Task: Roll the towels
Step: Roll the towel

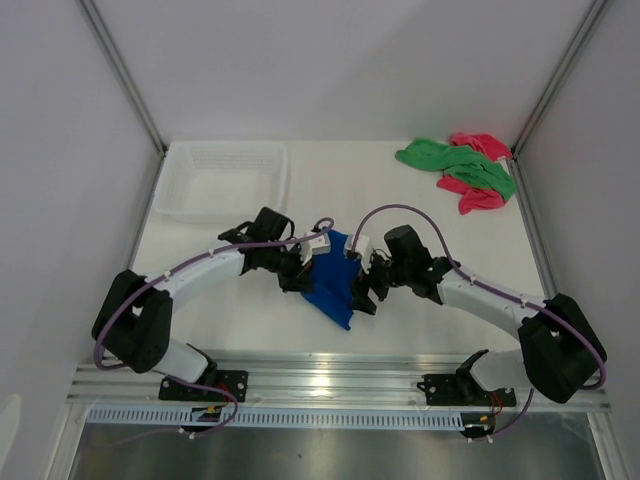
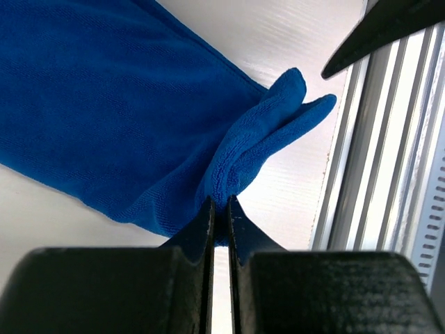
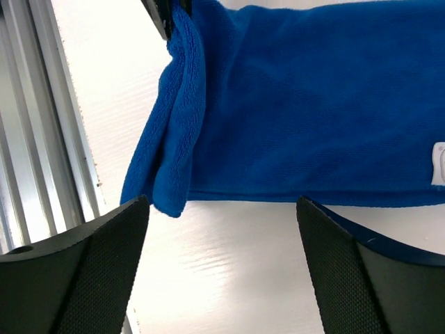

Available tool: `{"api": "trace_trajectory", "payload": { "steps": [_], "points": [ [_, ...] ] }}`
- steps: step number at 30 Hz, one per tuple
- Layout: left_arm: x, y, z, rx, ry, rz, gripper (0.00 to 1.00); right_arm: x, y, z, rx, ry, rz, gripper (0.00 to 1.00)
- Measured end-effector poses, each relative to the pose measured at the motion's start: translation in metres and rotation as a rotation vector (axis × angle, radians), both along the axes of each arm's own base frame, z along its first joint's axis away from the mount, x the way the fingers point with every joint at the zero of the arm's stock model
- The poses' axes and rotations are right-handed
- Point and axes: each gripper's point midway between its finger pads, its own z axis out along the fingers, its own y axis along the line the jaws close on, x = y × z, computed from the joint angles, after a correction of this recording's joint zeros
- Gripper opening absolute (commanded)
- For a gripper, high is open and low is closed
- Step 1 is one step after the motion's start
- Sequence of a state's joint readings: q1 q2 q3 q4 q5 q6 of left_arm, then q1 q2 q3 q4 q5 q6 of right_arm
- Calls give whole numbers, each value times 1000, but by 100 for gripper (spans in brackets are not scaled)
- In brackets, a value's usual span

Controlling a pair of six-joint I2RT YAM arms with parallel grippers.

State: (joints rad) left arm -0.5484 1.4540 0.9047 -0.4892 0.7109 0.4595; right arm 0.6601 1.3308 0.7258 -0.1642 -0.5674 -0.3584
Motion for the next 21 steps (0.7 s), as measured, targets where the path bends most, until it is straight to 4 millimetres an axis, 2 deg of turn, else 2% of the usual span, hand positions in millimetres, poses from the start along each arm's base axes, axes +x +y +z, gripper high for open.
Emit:
{"api": "trace_trajectory", "payload": {
  "steps": [6, 11, 15, 21],
  "points": [
    [1, -5, -7, 38, 78, 8, 1, 4, 6, -2, 25, -11, 12, 95],
    [1, -1, -17, 80, 154, 30, 1, -4, 12, 0, 71, 50, 9, 95],
    [15, 2, -18, 91, 207, 81, 1, -10, 22, 3, 105, 89, 9, 96],
    [19, 0, -14, 72, 225, 96, 1, -18, 35, -17, 88, 163, 14, 99]
  ]
}}
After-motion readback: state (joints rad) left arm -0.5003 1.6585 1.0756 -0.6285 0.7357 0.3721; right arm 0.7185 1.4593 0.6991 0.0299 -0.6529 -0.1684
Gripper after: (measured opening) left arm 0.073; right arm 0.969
